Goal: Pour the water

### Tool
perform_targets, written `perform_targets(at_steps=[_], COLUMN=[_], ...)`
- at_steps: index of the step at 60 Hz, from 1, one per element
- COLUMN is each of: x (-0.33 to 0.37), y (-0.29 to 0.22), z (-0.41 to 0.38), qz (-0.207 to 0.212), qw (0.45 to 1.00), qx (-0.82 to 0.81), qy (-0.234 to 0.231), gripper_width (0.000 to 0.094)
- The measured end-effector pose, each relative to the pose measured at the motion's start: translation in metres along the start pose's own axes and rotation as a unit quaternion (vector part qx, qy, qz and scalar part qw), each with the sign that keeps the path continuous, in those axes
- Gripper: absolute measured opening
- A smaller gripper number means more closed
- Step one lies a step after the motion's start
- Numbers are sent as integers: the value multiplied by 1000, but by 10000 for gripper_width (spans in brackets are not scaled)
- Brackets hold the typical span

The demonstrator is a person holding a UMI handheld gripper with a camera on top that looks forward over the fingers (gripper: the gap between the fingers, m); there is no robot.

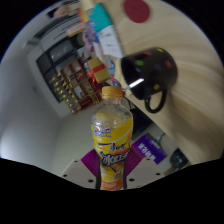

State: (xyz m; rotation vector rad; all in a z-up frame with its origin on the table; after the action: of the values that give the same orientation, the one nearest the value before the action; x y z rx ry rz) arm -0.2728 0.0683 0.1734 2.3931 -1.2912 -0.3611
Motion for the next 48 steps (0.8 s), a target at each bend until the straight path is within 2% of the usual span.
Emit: perform_targets(at_steps=[3, 5, 12, 14, 15, 18, 28, 33, 35, 40, 42, 44, 46, 47, 48], x=[19, 1, 15, 27, 8, 7, 9, 18, 16, 24, 39, 35, 43, 56, 65], y=[12, 2, 3, 8, -5, -6, -10, -15, -12, -27, -48, -50, -85, -88, -92], z=[-6, -5, -7, -10, -18, -19, -31, -30, -43, -86, -102, -133, -145, -157, -167], qz=[-2, -1, 4, 7, 8, 7, -10, -22, -11, 8, 25, 63, 88, 99, 118], qw=[999, 998, 988, 986, 985, 985, 993, 999, 994, 943, 901, 857, 796, 765, 741], qx=[-39, -60, -139, -153, -159, -155, -98, 42, 113, 333, 432, 510, 596, 634, 656], qy=[-15, -24, -65, -71, -71, -73, -60, -19, 0, 22, 23, 42, 59, 57, 78], gripper_width=[292, 292, 294, 294, 295, 294, 293, 294, 292, 293, 293, 294, 294, 293, 294])
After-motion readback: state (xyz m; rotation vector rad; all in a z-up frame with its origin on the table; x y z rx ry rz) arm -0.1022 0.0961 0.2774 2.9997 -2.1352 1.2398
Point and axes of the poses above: the point between the fingertips, and its own axes, seen from behind it with the camera up: z to the right, y down, x backward, against the way the camera looks, the point moved 5 cm from there along x, backward, against the way the camera looks, and after that the axes turned 3 degrees about -z, right-handed, at the moved point
